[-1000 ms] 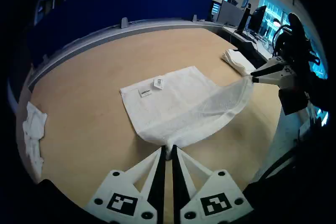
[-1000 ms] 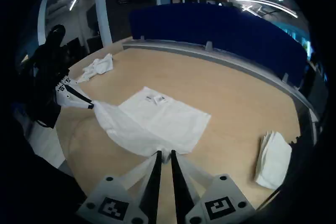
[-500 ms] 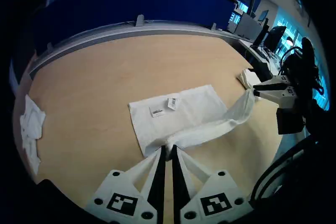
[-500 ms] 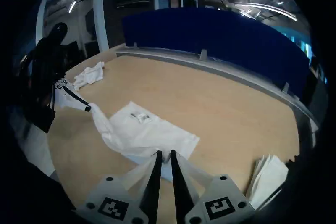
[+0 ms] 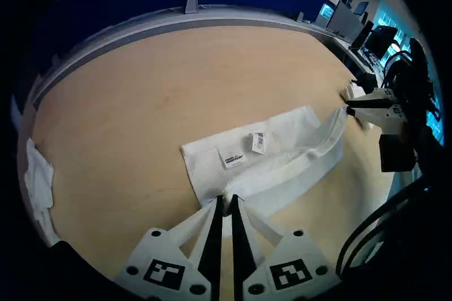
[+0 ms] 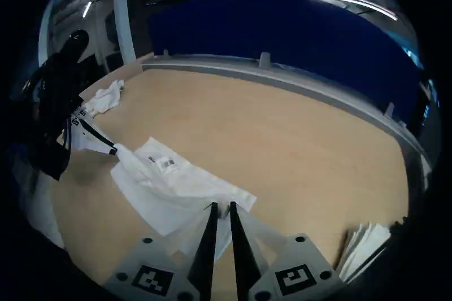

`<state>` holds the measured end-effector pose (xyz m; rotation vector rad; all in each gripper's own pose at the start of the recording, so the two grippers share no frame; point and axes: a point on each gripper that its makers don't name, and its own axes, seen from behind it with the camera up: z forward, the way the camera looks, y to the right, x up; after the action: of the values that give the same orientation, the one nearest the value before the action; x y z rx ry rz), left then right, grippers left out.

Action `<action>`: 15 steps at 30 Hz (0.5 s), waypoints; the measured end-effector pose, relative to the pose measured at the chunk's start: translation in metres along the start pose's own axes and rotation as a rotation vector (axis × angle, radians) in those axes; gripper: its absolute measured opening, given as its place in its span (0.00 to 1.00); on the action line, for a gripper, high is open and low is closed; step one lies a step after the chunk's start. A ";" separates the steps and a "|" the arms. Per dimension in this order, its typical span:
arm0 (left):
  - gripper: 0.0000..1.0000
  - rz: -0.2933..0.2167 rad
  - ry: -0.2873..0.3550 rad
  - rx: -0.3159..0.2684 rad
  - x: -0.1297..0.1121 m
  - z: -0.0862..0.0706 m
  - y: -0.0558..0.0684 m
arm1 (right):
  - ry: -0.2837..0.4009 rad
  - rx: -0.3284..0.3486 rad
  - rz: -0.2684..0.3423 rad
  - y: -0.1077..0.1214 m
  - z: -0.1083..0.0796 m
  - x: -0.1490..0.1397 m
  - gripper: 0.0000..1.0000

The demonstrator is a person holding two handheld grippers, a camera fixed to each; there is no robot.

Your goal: Fold towel

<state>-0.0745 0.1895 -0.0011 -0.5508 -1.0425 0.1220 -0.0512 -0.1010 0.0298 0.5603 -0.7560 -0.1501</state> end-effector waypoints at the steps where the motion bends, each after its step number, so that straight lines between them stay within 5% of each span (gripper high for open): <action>1: 0.10 0.003 -0.004 -0.001 0.000 0.004 -0.002 | -0.006 -0.001 0.004 0.001 0.003 -0.002 0.16; 9: 0.11 -0.005 -0.005 -0.010 0.001 0.023 -0.009 | -0.024 -0.013 0.043 0.009 0.019 -0.010 0.16; 15: 0.23 -0.020 0.016 0.009 0.005 0.033 -0.016 | -0.036 -0.039 0.061 0.016 0.027 -0.012 0.16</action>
<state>-0.1020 0.1894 0.0235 -0.5320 -1.0314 0.1049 -0.0800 -0.0951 0.0472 0.4978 -0.8031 -0.1185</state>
